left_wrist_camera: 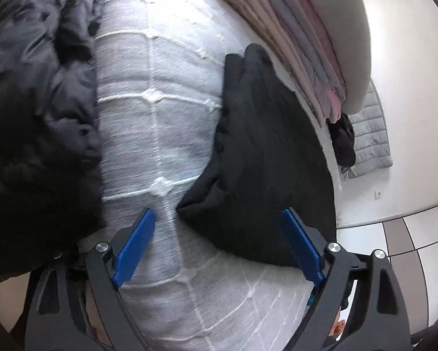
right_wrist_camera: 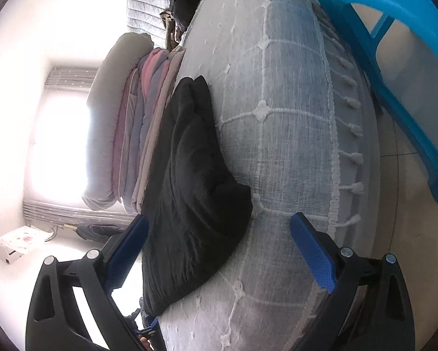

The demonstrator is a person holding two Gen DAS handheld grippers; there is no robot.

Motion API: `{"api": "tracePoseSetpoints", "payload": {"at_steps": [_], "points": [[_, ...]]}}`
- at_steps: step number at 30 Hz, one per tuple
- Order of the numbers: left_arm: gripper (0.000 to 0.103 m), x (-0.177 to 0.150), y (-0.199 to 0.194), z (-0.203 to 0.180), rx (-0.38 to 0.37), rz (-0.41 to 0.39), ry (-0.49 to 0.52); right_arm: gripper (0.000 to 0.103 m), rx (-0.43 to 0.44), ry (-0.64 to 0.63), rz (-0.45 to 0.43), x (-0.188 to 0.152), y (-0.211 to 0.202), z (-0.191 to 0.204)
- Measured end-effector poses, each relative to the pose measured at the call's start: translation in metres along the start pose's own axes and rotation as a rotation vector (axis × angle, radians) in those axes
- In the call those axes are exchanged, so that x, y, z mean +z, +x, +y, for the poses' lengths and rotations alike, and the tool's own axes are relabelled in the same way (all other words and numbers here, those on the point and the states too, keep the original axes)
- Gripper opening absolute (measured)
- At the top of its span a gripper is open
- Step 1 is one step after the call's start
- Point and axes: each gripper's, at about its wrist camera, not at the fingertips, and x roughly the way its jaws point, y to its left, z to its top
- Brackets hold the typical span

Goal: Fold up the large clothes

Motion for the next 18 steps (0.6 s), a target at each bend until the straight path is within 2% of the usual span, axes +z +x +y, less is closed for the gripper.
{"api": "tracePoseSetpoints", "payload": {"at_steps": [5,8,13,18], "points": [[0.084,-0.003,0.003,-0.013,-0.014,-0.010,0.041,0.095,0.019,-0.017,-0.038,0.001,-0.002,0.003],[0.084,-0.004,-0.002,-0.017,-0.047,-0.008,0.047,0.095,0.046,-0.046,-0.039,0.002,-0.003,0.010],[0.084,-0.005,0.007,-0.019,0.032,0.018,0.073,0.095,0.047,-0.032,-0.027,0.008,0.004,0.006],[0.084,-0.010,0.016,-0.034,0.121,0.001,0.159,0.095,0.053,-0.039,-0.031,0.006,0.006,0.005]]}}
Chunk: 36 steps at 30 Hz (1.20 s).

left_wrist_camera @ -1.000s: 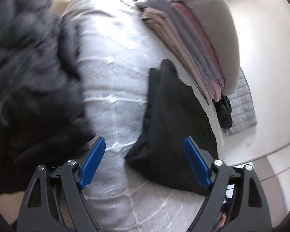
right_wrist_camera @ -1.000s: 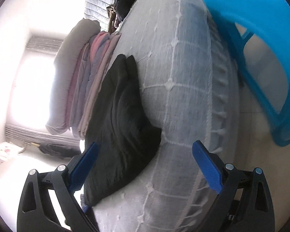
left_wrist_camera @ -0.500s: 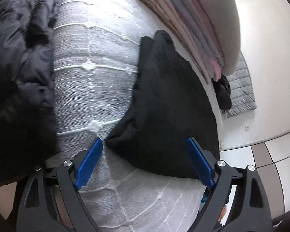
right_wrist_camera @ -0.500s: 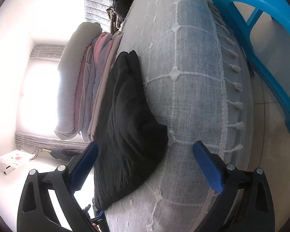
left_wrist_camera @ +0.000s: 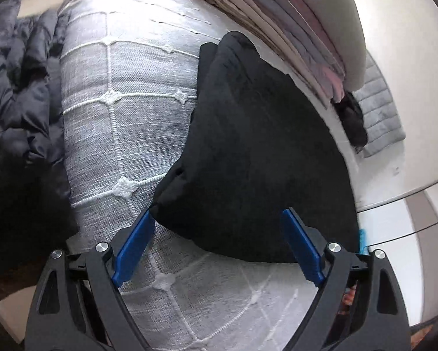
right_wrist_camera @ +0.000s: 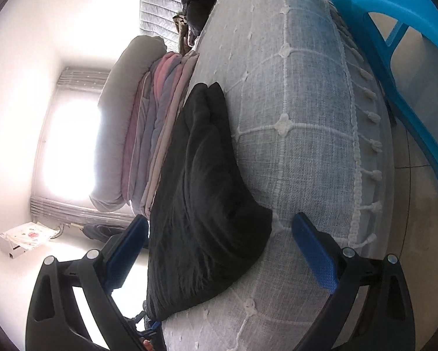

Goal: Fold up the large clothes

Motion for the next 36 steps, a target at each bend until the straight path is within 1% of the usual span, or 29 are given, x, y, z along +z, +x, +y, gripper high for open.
{"api": "tracePoseSetpoints", "payload": {"at_steps": [3,8,14,16,18,20,22,24,26,29,32,33,34,35,36], "points": [[0.084,-0.001,0.002,-0.004,0.022,-0.001,0.026,0.095,-0.009,-0.005,0.000,-0.001,0.000,0.001],[0.084,0.001,0.001,-0.005,0.030,0.000,0.039,0.096,-0.039,-0.012,-0.004,-0.002,0.004,0.006],[0.084,-0.002,0.003,-0.012,0.076,-0.001,0.086,0.096,-0.045,-0.014,-0.002,-0.002,0.004,0.006],[0.084,-0.003,0.003,-0.012,0.072,-0.002,0.080,0.096,-0.048,-0.010,0.001,-0.001,0.004,0.006],[0.084,0.000,0.001,-0.005,0.034,-0.001,0.035,0.096,-0.028,0.001,-0.006,0.000,0.002,0.006],[0.084,0.004,-0.001,0.008,-0.039,-0.001,-0.051,0.096,0.031,-0.003,-0.018,0.000,0.000,0.011],[0.084,0.008,-0.002,0.025,-0.142,0.002,-0.162,0.096,0.017,-0.013,-0.001,0.001,0.005,0.013],[0.084,0.009,-0.003,0.033,-0.199,0.005,-0.218,0.096,0.000,-0.001,0.020,0.002,0.012,0.009],[0.083,0.007,-0.003,0.034,-0.227,0.014,-0.224,0.096,0.013,0.013,0.016,0.003,0.013,0.006],[0.081,0.005,-0.001,0.025,-0.227,0.016,-0.187,0.096,0.036,0.024,0.017,0.005,0.012,0.002],[0.071,0.005,0.004,0.018,-0.206,0.013,-0.165,0.096,0.049,0.031,0.022,0.006,0.011,-0.001],[0.064,0.005,0.005,0.016,-0.199,0.008,-0.156,0.096,0.051,0.035,0.023,0.007,0.011,-0.001],[0.051,0.005,0.006,0.013,-0.184,0.006,-0.139,0.096,0.051,0.038,0.026,0.007,0.011,-0.001],[0.044,0.007,0.007,0.011,-0.159,0.008,-0.127,0.096,0.046,0.039,0.031,0.008,0.011,0.000],[0.034,0.007,0.010,0.011,-0.117,0.012,-0.119,0.096,0.041,0.033,0.036,0.008,0.011,0.001]]}}
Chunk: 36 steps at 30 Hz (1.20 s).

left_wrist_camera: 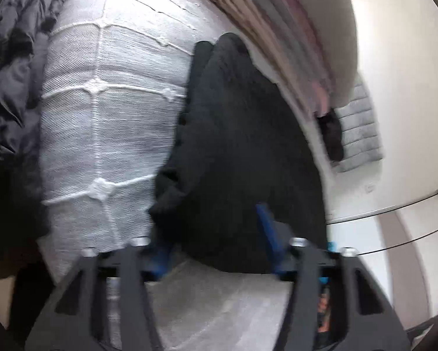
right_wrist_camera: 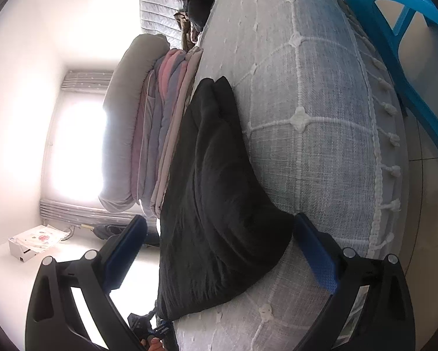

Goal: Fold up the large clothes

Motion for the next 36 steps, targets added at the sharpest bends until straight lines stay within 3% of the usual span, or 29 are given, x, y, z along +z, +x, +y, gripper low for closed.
{"api": "tracePoseSetpoints", "payload": {"at_steps": [1,2,3,4,8,14,18,22,27,30,32,34,36], "points": [[0.031,0.003,0.002,0.004,0.008,0.007,-0.008,0.095,-0.010,-0.015,0.006,0.000,0.000,0.002],[0.029,0.003,0.002,0.005,0.013,0.009,-0.008,0.088,-0.017,-0.024,0.007,0.000,0.000,0.003],[0.028,0.004,0.003,0.003,0.025,0.008,0.005,0.071,-0.027,-0.034,-0.001,0.000,-0.001,0.004],[0.026,0.003,0.003,0.000,0.035,0.002,0.018,0.025,-0.050,-0.034,-0.010,0.000,-0.002,0.004],[0.020,0.004,-0.004,-0.007,0.026,-0.013,0.055,0.023,-0.043,-0.037,-0.037,-0.006,-0.007,0.003],[0.014,0.003,-0.046,-0.019,-0.108,-0.059,0.079,0.018,0.067,-0.091,-0.058,-0.018,-0.030,0.044],[0.014,-0.021,-0.088,-0.019,-0.156,-0.048,0.075,0.018,0.130,-0.139,-0.051,-0.038,-0.061,0.067],[0.013,-0.061,-0.128,-0.006,-0.167,-0.030,0.070,0.018,0.143,-0.131,-0.047,-0.074,-0.102,0.056],[0.014,-0.091,-0.143,0.037,-0.084,0.021,0.024,0.019,0.030,-0.091,0.001,-0.116,-0.130,0.006],[0.018,-0.090,-0.140,0.053,-0.038,0.064,-0.029,0.029,-0.008,-0.016,0.001,-0.117,-0.138,-0.022],[0.022,-0.090,-0.156,0.046,0.019,0.006,0.011,0.038,-0.095,-0.080,-0.055,-0.115,-0.149,-0.009],[0.033,-0.087,-0.181,0.037,0.144,-0.108,0.057,0.043,-0.183,-0.143,-0.127,-0.114,-0.161,0.009],[0.042,-0.083,-0.202,0.028,0.218,-0.219,0.090,0.049,-0.248,-0.216,-0.212,-0.108,-0.174,0.036]]}}
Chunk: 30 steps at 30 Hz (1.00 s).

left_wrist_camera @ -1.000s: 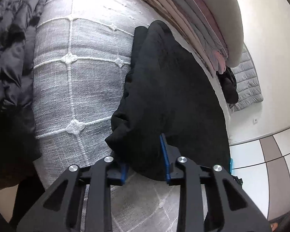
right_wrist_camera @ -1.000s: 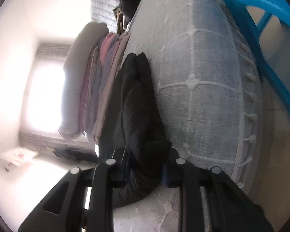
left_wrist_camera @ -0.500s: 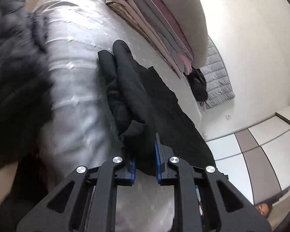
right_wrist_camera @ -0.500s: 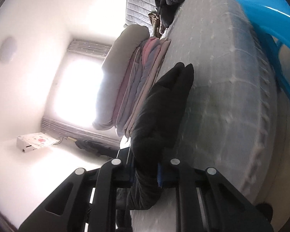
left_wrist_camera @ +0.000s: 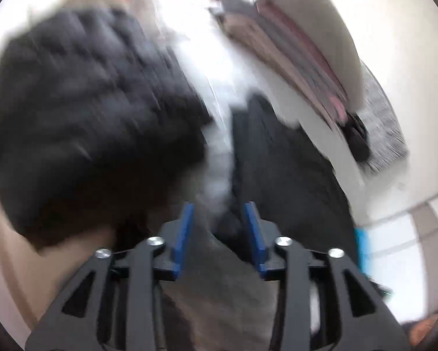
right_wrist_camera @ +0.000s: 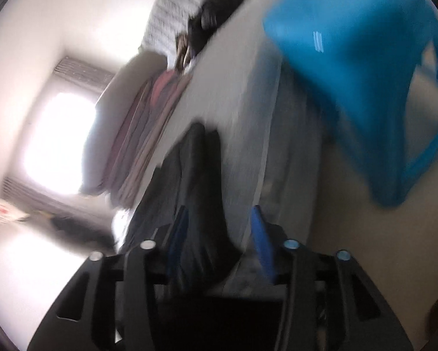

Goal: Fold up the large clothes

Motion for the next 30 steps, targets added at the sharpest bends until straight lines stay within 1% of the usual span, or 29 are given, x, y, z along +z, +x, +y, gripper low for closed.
{"api": "tracePoseSetpoints", "payload": {"at_steps": [1,2,3,4,5,6,7,8,10,11,13,14,15,16,17,18,19,20,22,23,24,25,26,27,28,29,30], "points": [[0.047,0.006,-0.008,-0.008,0.020,-0.066,0.026,0.053,-0.014,-0.064,-0.039,0.008,-0.006,0.018],[0.050,0.011,-0.010,-0.017,0.014,-0.100,0.047,0.059,-0.011,-0.135,-0.060,0.015,-0.005,0.041],[0.053,0.014,-0.008,-0.034,-0.015,-0.129,0.078,0.062,0.001,-0.184,-0.066,0.019,-0.001,0.057],[0.054,0.018,-0.003,-0.047,-0.038,-0.141,0.105,0.068,0.015,-0.251,-0.063,0.024,0.010,0.083],[0.054,0.020,0.008,-0.071,-0.074,-0.156,0.158,0.070,0.029,-0.317,-0.048,0.026,0.026,0.109],[0.056,0.021,0.021,-0.094,-0.105,-0.170,0.211,0.070,0.044,-0.355,-0.034,0.027,0.041,0.126],[0.056,0.021,0.043,-0.123,-0.145,-0.180,0.278,0.071,0.070,-0.401,-0.008,0.028,0.064,0.148],[0.056,0.022,0.059,-0.142,-0.165,-0.177,0.311,0.071,0.085,-0.444,0.017,0.028,0.090,0.166],[0.056,0.025,0.099,-0.175,-0.206,-0.153,0.359,0.071,0.062,-0.525,0.049,0.023,0.134,0.185],[0.056,0.027,0.124,-0.187,-0.202,-0.134,0.366,0.071,0.043,-0.544,0.079,0.024,0.158,0.186],[0.056,0.036,0.172,-0.191,-0.175,-0.072,0.342,0.071,-0.022,-0.529,0.143,0.027,0.201,0.169],[0.056,0.039,0.192,-0.186,-0.145,-0.050,0.321,0.071,-0.077,-0.516,0.177,0.028,0.221,0.151],[0.056,0.040,0.209,-0.177,-0.111,-0.030,0.300,0.071,-0.109,-0.501,0.211,0.027,0.235,0.136],[0.051,0.040,0.228,-0.160,-0.113,0.011,0.271,0.070,-0.090,-0.480,0.253,0.028,0.246,0.119],[0.044,0.039,0.238,-0.145,-0.141,0.042,0.237,0.068,-0.022,-0.470,0.237,0.029,0.243,0.107],[0.031,0.041,0.240,-0.136,-0.149,0.048,0.192,0.068,-0.007,-0.467,0.235,0.029,0.239,0.106],[0.031,0.044,0.237,-0.130,-0.162,0.050,0.160,0.068,-0.012,-0.468,0.232,0.031,0.233,0.109],[0.031,0.045,0.232,-0.133,-0.158,0.049,0.179,0.070,-0.017,-0.469,0.218,0.032,0.228,0.112],[0.032,0.043,0.230,-0.139,-0.138,0.037,0.222,0.070,0.001,-0.498,0.206,0.034,0.223,0.126],[0.033,0.041,0.231,-0.141,-0.131,0.033,0.230,0.070,0.004,-0.537,0.202,0.037,0.226,0.138],[0.036,0.040,0.231,-0.144,-0.128,0.030,0.236,0.071,-0.007,-0.575,0.201,0.039,0.231,0.147],[0.039,0.040,0.233,-0.147,-0.131,0.029,0.244,0.077,-0.027,-0.603,0.202,0.040,0.237,0.152],[0.041,0.039,0.233,-0.147,-0.132,0.031,0.249,0.082,-0.091,-0.627,0.226,0.042,0.258,0.153],[0.045,0.039,0.233,-0.148,-0.133,0.033,0.257,0.083,-0.147,-0.622,0.277,0.038,0.279,0.151],[0.050,0.038,0.232,-0.149,-0.141,0.035,0.269,0.086,-0.180,-0.606,0.338,0.036,0.301,0.141],[0.053,0.036,0.226,-0.144,-0.141,0.034,0.283,0.089,-0.176,-0.611,0.321,0.035,0.304,0.140],[0.058,0.034,0.225,-0.149,-0.132,0.032,0.306,0.089,-0.192,-0.625,0.319,0.035,0.303,0.147]]}}
